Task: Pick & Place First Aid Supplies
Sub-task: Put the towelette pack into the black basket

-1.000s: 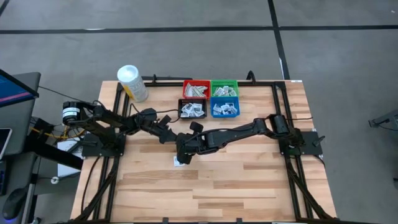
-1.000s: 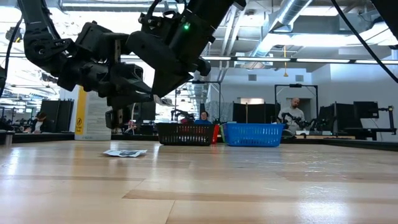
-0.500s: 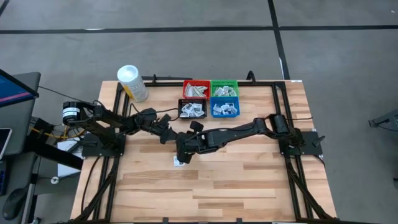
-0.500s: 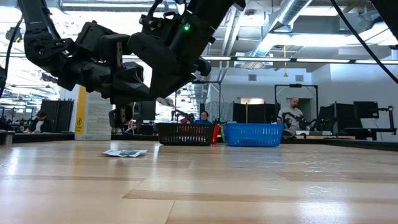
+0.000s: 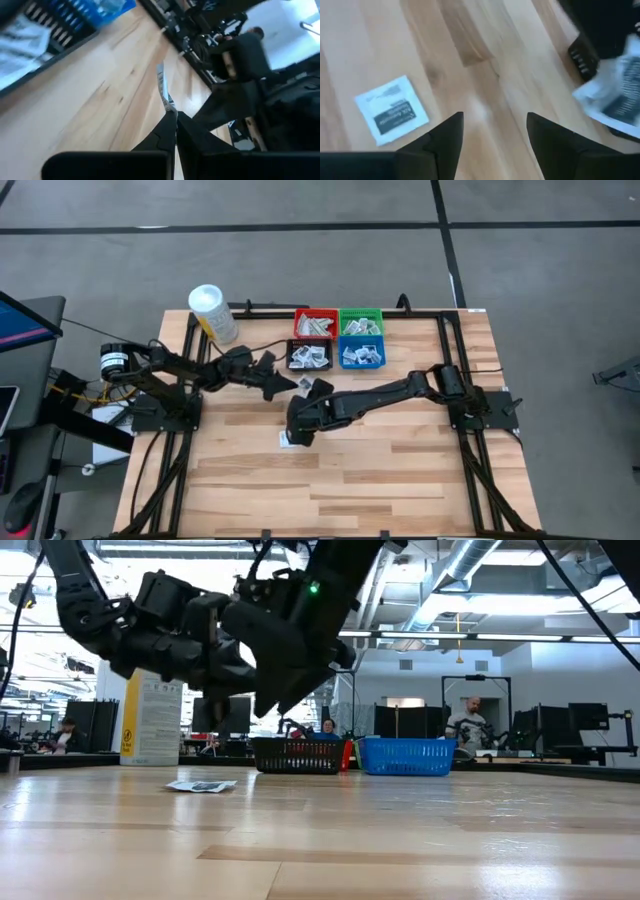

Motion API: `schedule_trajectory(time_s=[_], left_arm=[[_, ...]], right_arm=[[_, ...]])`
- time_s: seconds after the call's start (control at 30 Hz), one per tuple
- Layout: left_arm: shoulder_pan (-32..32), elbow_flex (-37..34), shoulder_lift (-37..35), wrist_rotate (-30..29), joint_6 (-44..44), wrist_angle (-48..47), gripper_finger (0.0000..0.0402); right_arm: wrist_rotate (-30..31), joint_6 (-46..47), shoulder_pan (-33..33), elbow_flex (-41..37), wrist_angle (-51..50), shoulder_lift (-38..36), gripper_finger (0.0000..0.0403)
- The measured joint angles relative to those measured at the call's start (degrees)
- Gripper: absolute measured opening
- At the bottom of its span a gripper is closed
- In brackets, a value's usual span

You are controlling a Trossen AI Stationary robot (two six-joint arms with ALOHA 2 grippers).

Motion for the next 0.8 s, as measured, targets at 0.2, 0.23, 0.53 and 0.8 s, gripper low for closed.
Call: schedule_trajectory(time_s=[0.2, 0.23, 0.53, 0.8], left_arm=[[0.0, 3.6, 0.0, -2.7, 8.2, -3.4, 0.0005], [0.0, 4.1, 0.0, -4.0, 9.6, -4.5, 0.0004], [5.2, 6.9, 0.0, -15.1, 18.3, -10.3, 0.0006], [10.8, 6.9, 0.0, -14.2, 21.8, -11.0, 0.0014]], right_arm=[[-1.0, 0.2, -0.6, 0.0, -3.4, 0.0, 0.0207], [-1.4, 0.4, -0.8, 0.0, -4.3, 0.0, 0.0205], [-4.9, 1.4, -2.9, 0.0, -9.5, 0.0, 0.0190], [-4.9, -1.8, -4.7, 0.0, -9.5, 0.0, 0.0183]])
